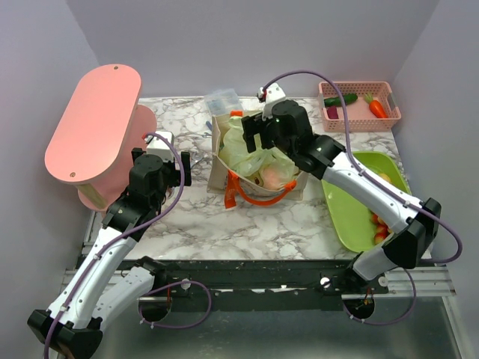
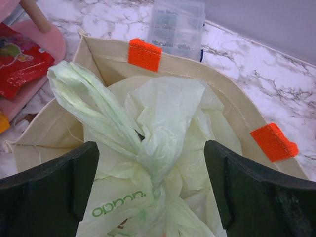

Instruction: Place the food into the grocery bag and tie it

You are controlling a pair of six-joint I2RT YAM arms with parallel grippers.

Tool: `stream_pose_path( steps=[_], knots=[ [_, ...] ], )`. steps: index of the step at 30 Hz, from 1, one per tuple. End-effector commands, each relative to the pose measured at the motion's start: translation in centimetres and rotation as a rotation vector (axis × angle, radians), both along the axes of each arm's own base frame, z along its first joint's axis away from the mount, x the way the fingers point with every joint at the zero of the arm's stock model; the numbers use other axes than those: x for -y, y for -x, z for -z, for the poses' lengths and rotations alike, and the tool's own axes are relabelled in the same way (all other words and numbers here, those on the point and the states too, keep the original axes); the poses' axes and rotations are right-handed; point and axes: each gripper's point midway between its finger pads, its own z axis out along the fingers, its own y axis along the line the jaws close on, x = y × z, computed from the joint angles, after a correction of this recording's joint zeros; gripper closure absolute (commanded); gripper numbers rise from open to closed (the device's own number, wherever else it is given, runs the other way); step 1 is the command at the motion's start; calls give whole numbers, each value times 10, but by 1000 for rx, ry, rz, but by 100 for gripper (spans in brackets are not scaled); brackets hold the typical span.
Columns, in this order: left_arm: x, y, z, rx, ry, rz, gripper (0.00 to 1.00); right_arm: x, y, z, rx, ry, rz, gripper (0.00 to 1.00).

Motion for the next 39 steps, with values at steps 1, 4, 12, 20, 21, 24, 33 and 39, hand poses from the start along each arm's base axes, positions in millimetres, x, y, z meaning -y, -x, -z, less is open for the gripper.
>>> stream_pose_path(
  steps=[1,4,12,20,21,24,33,39],
  knots=[
    [-5,0,-2,20,-6,-21,2,10,19,-32,-18,-38,-14,3],
    [-5,0,-4,25,-3,-20,1,17,28,-48,-15,-82,-6,1],
    [-4,1,-6,30,1,-10,1,39,67,-91,19,-304,-8,0],
    [-3,1,-6,32,4,-8,1,62,95,-100,44,-418,-5,0],
    [-3,1,-6,32,4,-7,2,67,97,-99,48,-429,11,0],
    [-3,1,-5,28,3,-5,1,81,104,-95,51,-456,50,0],
    [-2,1,-7,31,10,-1,1,113,130,-84,59,-487,82,0],
    [-3,1,-4,25,2,-10,1,127,135,-78,61,-452,112,0]
  ],
)
